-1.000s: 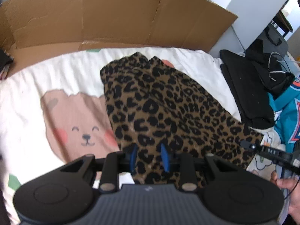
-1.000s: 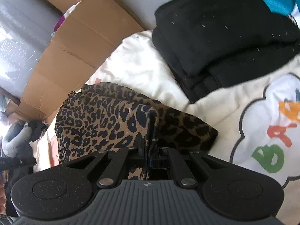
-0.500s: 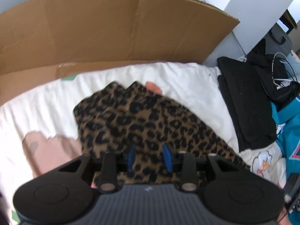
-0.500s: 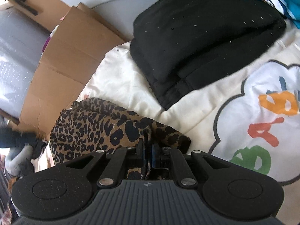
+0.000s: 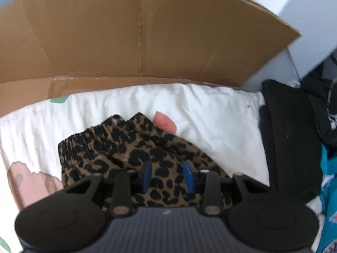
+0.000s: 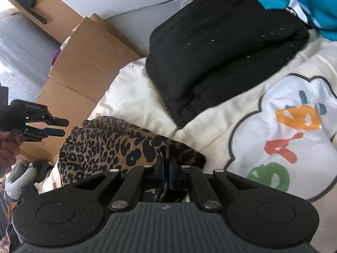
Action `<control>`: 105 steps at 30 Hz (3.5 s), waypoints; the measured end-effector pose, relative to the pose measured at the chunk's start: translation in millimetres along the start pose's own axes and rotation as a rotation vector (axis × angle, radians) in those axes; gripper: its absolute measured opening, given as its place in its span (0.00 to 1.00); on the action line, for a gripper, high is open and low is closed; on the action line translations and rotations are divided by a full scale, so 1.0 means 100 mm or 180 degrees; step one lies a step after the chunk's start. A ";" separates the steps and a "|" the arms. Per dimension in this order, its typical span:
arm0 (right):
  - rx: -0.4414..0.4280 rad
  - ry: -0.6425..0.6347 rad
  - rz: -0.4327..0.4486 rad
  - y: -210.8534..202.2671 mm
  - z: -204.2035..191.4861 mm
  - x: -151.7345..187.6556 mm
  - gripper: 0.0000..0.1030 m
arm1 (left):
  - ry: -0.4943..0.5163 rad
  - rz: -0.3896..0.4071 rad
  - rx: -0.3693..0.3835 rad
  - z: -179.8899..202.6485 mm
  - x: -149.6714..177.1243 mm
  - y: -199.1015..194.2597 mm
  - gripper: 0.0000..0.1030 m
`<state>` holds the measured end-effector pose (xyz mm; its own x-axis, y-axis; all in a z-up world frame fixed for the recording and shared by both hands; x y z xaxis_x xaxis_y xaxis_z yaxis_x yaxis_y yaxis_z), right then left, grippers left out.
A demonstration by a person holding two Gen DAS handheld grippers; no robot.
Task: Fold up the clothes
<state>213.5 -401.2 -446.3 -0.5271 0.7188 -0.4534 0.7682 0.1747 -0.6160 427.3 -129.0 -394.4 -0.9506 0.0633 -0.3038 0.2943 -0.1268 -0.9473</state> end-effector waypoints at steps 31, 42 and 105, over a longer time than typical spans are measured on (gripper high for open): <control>-0.0115 0.0034 -0.0113 0.03 0.09 0.05 0.04 | -0.0467 -0.0461 -0.0269 0.03 0.12 0.84 0.34; -0.0129 0.0003 -0.0132 0.04 0.10 0.05 0.06 | -0.0869 -0.0471 -0.0344 -0.05 0.15 0.88 0.23; 0.0097 0.0256 -0.0042 -0.05 0.25 -0.07 0.02 | -0.1132 0.0030 0.0452 0.28 -0.17 0.68 0.00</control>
<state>203.9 -423.9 -456.2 -0.5052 0.7684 -0.3928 0.7493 0.1648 -0.6414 460.5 -166.1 -450.4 -0.9301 -0.2828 -0.2346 0.3104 -0.2633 -0.9134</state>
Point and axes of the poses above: each gripper's, at about its wrist camera, not at the fingertips, and y roughly the way its jaws point, z to its right, x to its underside, the point moved 10 cm from there along y, roughly the way its jaws point, and after that the axes turned 3 degrees about -x, right-handed, at the moved point
